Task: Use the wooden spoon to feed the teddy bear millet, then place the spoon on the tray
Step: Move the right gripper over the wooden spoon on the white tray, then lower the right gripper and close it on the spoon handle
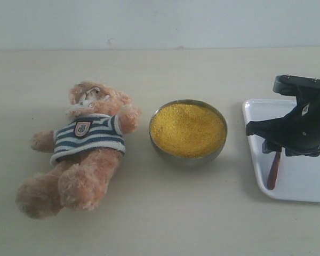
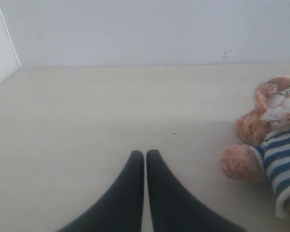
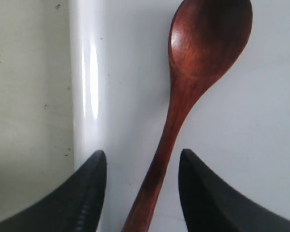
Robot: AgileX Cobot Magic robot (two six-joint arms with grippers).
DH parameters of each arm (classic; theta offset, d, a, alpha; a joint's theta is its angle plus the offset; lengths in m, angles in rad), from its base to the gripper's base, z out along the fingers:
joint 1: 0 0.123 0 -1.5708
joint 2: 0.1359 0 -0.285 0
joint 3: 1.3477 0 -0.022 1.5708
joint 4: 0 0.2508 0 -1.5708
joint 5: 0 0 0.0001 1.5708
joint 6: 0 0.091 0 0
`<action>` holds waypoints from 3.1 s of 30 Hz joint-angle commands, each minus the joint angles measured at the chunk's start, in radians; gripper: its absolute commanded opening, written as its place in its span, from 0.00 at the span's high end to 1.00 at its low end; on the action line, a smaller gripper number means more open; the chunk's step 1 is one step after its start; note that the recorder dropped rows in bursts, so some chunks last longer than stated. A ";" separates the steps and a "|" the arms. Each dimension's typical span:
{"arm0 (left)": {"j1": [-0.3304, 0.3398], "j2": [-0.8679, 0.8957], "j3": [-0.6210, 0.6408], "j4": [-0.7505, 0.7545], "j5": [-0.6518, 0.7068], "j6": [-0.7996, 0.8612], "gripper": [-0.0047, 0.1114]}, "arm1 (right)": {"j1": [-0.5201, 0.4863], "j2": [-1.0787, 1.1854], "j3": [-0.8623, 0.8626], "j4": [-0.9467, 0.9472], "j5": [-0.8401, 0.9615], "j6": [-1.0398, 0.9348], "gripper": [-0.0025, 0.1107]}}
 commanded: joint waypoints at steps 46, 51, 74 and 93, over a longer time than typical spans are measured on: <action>-0.002 -0.004 -0.004 0.002 -0.005 -0.004 0.93 | 0.001 0.075 -0.005 -0.090 0.014 0.044 0.76; -0.002 -0.004 -0.004 0.002 -0.005 -0.004 0.93 | 0.001 0.075 -0.005 -0.137 0.060 0.034 0.77; -0.002 -0.004 -0.004 0.002 -0.005 -0.004 0.93 | 0.001 0.009 -0.006 -0.409 0.197 0.032 0.77; -0.002 -0.004 -0.004 0.002 -0.005 -0.004 0.93 | 0.001 0.013 -0.007 -0.361 0.193 0.032 0.77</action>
